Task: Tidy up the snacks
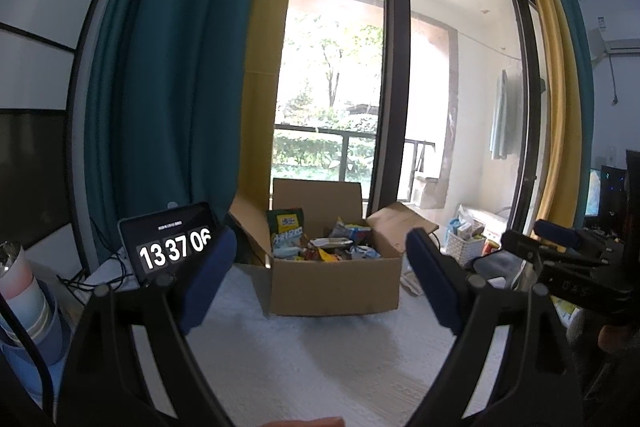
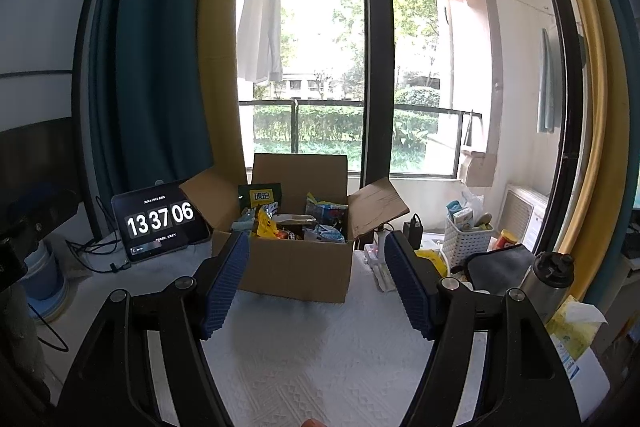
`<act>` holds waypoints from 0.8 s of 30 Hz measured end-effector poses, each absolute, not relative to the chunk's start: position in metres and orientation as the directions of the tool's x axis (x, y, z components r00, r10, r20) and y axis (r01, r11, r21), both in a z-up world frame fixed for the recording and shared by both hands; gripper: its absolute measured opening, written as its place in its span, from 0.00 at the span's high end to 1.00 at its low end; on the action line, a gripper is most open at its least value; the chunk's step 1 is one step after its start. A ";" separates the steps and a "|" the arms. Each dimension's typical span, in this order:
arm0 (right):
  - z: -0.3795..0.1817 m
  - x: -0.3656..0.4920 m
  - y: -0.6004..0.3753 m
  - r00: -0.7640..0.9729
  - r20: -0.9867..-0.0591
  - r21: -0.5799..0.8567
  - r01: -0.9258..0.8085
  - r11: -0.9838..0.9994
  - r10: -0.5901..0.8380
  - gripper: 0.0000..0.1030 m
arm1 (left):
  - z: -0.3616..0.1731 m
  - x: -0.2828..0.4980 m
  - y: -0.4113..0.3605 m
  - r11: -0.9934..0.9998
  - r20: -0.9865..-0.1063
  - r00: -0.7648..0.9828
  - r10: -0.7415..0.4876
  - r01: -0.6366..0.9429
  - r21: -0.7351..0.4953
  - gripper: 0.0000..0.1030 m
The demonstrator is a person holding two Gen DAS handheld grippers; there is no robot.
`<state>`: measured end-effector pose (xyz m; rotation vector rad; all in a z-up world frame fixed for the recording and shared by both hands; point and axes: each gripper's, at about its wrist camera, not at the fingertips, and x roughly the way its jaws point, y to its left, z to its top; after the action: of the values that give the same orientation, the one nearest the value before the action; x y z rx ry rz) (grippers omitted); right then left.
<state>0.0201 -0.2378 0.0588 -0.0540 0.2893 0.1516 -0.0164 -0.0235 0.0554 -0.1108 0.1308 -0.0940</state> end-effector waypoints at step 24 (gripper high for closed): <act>0.056 0.021 -0.237 0.944 -0.297 -0.032 -0.161 0.986 0.144 0.29 | 0.050 -0.013 -0.024 0.990 -0.146 0.985 -0.094 0.078 -0.116 0.14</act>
<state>0.0209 -0.2372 0.0562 -0.0564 0.2989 0.1558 -0.0130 -0.0237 0.0498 -0.1105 0.1518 -0.0866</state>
